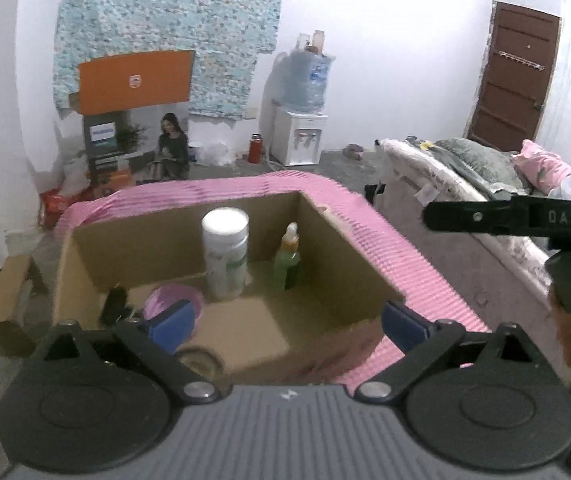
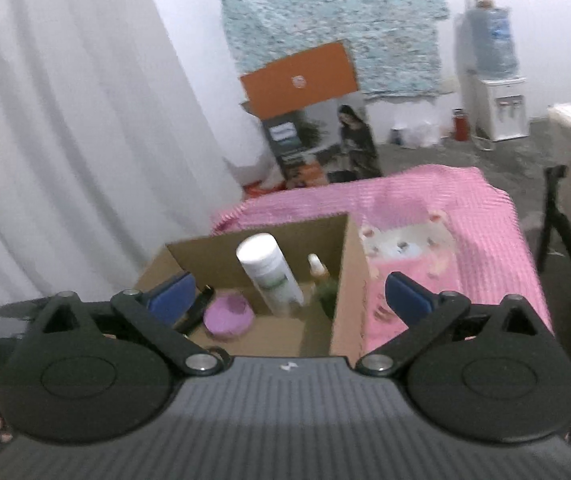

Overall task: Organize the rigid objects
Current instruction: 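Move the right gripper back to the gold-lidded round jar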

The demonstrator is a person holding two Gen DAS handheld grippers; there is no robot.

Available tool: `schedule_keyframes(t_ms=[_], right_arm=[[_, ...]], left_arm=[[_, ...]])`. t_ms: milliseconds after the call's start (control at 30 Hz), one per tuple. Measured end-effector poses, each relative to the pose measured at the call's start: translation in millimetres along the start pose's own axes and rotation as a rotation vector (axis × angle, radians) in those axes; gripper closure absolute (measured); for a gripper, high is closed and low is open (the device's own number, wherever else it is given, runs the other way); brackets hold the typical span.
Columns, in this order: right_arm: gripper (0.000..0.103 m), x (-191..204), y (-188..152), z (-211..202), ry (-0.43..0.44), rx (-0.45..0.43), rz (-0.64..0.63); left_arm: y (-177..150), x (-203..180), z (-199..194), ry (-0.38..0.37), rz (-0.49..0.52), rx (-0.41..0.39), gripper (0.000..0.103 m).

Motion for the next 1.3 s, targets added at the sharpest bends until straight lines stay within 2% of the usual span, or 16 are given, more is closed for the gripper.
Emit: schedule_keyframes(t_ms=[133,333,500,600,767,967,1133,1233,1300], right_arm=[[0.001,21.2,-25.7,-14.4,-0.096,-0.02,-0.1],[0.001,61.7,-54.8,-13.8,-0.239,-0.011,-0.33],[0.001,90.8,-58.3,-14.7,-0.271,-0.02,-0.434],[0.001,100.5,-57.2,-18.7,-0.21,-0.017,-0.43],[0.001,101.7,-69.4,-5.3,0.005,0.089,-0.33],[0.001,93.3,-98.5,42.3,0.092,0.276,-0.16],[0.001,85.7,-119.3,75.0,0.173,0.36,-0.016],[0.002,80.1,-125.4,91.8,0.185,0.391,0.046],[0.006,76.5,-129.1,101.9,0.19,0.411,0.075]], left_arm=[[-28.4,7.7,-19.6,0.053,-0.012,0.014,0.001],[-68.2,16.0,-32.2,0.107,-0.039,0.05,0.001],[-87.8,12.6,-32.0,0.129,-0.02,0.058,0.001],[-98.4,9.9,-28.2,0.142,0.007,0.066,0.001],[-115.8,5.9,-10.7,0.125,0.019,0.11,0.001],[-127.9,-1.3,9.8,0.09,0.045,0.152,0.001],[-131.8,-4.0,28.0,0.062,0.051,0.18,0.001],[-133.2,-4.7,36.0,0.048,0.049,0.192,0.003],[-134.0,-5.1,40.4,0.036,0.047,0.198,0.004]])
Point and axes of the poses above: each gripper's, at about its wrist camera, not at the fingertips, and z roughly the way its jaws point, x to its left, y to its top, the point moved 4 cm from there along z, roughly the way its jaws point
